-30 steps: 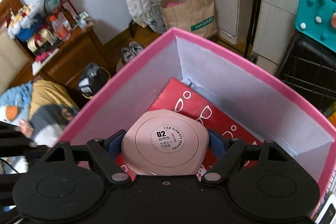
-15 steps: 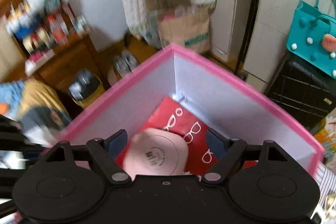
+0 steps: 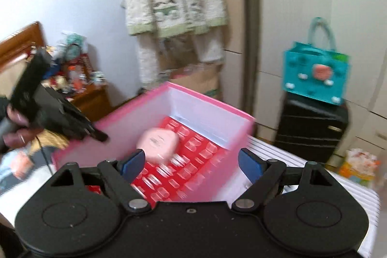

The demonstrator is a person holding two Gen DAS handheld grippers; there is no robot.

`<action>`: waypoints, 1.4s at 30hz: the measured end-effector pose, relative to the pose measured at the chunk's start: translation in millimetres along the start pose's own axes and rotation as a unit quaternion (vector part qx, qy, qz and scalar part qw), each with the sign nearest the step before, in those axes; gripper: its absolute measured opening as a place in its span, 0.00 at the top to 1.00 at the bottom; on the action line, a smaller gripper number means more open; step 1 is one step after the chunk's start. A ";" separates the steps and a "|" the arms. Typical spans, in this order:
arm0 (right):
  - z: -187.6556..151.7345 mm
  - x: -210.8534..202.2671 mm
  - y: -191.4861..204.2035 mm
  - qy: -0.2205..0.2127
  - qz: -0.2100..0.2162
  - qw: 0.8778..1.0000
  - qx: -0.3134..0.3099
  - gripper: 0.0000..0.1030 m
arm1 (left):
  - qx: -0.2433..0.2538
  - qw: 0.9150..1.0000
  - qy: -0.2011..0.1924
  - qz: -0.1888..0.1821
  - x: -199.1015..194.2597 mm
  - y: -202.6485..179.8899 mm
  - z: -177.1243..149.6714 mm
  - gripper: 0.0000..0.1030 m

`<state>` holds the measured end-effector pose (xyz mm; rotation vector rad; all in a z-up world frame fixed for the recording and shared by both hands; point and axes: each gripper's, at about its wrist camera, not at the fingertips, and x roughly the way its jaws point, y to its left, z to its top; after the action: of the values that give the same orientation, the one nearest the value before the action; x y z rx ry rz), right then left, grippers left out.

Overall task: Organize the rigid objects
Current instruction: 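Grasp the black power bank with the right tool, then carry the black power bank into the pink box beside the compact case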

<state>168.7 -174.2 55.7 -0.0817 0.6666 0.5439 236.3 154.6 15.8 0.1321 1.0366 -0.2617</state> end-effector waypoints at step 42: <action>-106.7 19.7 -22.2 0.155 -0.108 0.982 0.017 0.35 | -0.028 1.000 -0.007 0.005 1.5 0.0 -3.8 0.94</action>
<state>132.4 -210.1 -42.6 -0.2072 0.9572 0.3110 233.8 155.3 12.6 0.0848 1.0280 -0.2233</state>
